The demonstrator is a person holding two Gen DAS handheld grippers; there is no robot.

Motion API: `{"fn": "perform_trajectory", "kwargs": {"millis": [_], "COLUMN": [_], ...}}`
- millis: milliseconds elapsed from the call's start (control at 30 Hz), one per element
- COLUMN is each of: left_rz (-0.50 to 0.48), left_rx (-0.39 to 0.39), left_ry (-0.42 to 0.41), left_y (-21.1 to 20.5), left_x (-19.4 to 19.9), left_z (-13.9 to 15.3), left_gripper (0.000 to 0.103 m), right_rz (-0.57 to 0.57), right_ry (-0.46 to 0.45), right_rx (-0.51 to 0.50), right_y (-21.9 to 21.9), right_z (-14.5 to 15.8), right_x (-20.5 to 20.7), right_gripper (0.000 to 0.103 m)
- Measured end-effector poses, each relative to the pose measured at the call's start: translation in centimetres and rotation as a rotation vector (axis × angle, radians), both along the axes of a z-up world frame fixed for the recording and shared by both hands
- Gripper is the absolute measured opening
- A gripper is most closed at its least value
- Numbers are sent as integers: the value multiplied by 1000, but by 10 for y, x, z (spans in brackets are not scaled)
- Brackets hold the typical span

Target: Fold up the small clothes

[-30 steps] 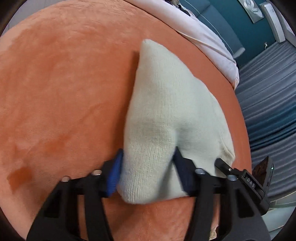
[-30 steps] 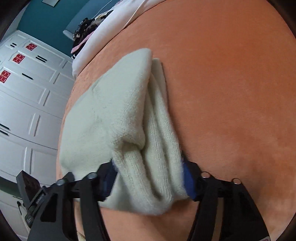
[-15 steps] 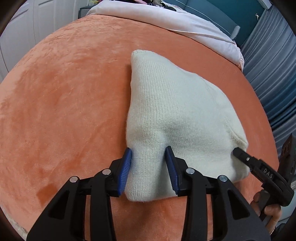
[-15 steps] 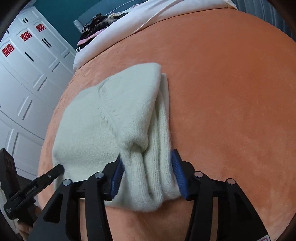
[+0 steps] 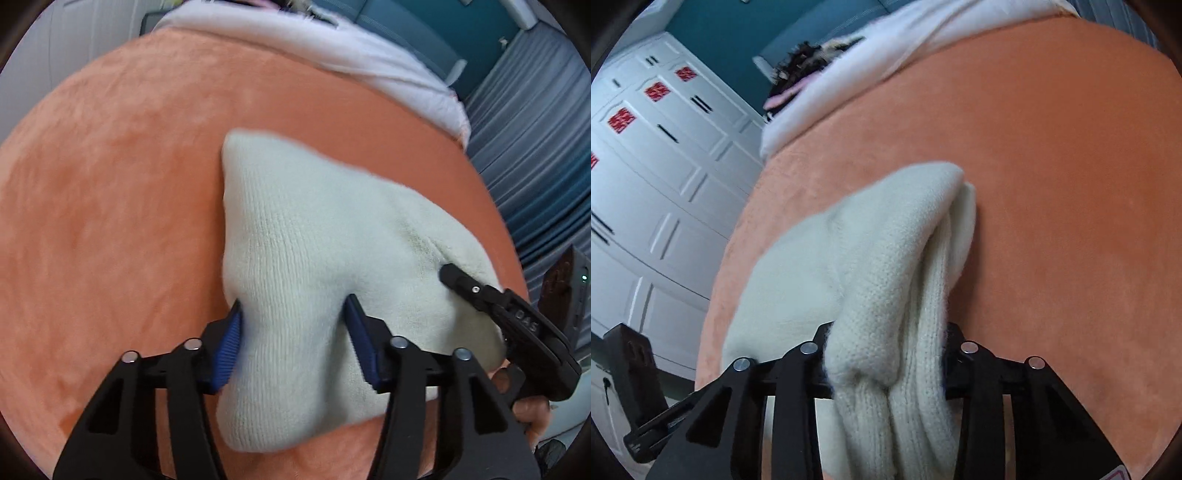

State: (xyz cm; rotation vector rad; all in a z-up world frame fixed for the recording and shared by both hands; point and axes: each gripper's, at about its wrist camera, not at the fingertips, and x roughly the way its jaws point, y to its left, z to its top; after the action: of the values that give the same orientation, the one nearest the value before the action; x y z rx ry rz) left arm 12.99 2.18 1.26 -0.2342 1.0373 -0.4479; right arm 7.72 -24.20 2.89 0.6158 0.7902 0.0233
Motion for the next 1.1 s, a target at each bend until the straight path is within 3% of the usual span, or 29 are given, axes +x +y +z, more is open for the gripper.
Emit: {"fn": "perform_trajectory", "kwargs": {"millis": [67, 133, 200, 233, 267, 333, 400, 467, 533, 600, 667, 767, 900, 1100], "left_rz": [6, 12, 10, 6, 7, 48, 60, 60, 59, 58, 88, 110, 102, 94], "left_rx": [-21, 1, 86, 111, 105, 73, 96, 75, 119, 188, 176, 186, 220, 260], "left_ry": [-87, -140, -115, -74, -37, -62, -59, -65, -62, -30, 13, 15, -54, -119], "left_y": [3, 3, -2, -3, -1, 10, 14, 21, 21, 17, 21, 22, 19, 11], "left_x": [2, 7, 16, 20, 21, 10, -1, -19, -32, -36, -32, -31, -53, -101], "left_z": [23, 29, 9, -6, -19, -17, -11, -7, -12, -29, -47, -44, -15, -9], "left_gripper": [44, 42, 42, 48, 54, 58, 56, 56, 56, 58, 60, 61, 58, 65], "right_rz": [2, 7, 11, 8, -5, -42, -86, -88, -60, -10, 6, -7, -9, -49], "right_ry": [-66, -51, 101, 218, 229, 150, 112, 65, 92, 186, 197, 208, 146, 136], "right_rx": [-56, -93, -110, -111, -57, 6, -22, -56, -80, -147, -211, -242, -311, -331], "right_y": [3, 1, -7, -12, -19, -28, -31, -28, -21, -15, -12, -7, 9, 26], "right_z": [19, 11, -29, -54, -66, -52, -32, -15, -18, -43, -58, -38, -9, -13], "right_x": [-2, 5, 23, 30, 25, 4, -21, -44, -53, -49, -47, -50, -79, -126], "right_gripper": [33, 35, 38, 43, 48, 48, 46, 37, 33, 27, 26, 26, 26, 28]}}
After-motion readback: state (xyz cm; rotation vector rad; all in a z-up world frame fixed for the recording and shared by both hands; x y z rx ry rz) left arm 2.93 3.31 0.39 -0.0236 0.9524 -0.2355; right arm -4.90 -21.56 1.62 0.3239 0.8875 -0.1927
